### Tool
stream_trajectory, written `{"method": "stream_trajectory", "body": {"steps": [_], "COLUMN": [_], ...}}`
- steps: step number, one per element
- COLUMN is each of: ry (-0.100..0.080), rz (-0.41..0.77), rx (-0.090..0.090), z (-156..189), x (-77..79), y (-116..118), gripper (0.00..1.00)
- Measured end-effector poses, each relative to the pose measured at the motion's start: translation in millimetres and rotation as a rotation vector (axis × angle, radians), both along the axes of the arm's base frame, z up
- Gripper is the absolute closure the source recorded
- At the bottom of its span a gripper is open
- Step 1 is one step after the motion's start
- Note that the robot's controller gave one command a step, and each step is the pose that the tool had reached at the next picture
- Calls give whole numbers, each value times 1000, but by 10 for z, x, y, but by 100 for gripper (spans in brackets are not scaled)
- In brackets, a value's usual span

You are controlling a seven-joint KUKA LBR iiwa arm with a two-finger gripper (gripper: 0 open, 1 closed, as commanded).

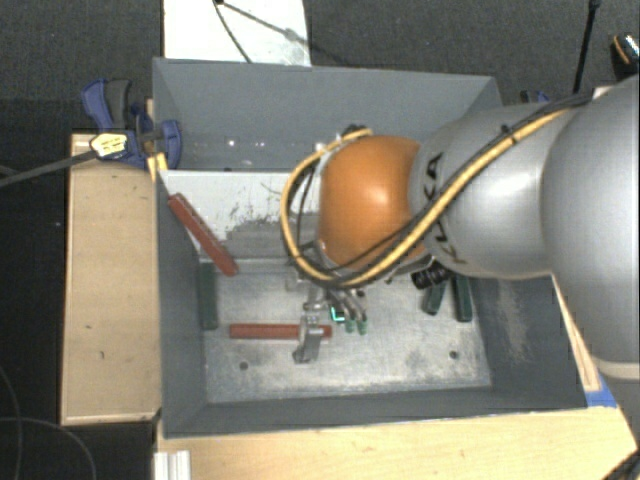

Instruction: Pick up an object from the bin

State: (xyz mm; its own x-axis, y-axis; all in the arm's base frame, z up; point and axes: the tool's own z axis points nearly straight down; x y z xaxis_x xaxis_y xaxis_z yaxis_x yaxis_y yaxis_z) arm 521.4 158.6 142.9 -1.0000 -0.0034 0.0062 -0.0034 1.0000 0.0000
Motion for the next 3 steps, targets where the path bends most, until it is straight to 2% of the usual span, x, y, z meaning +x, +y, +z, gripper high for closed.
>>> {"method": "stream_trajectory", "body": {"steps": [1,2,3], "ry": [-1,-8,-17], "rz": [50,47,32], "rx": [-1,2,4], "z": [-771,-723,802], "x": [239,250,285], "y": [-306,-281,-153], "gripper": [0,100,100]}}
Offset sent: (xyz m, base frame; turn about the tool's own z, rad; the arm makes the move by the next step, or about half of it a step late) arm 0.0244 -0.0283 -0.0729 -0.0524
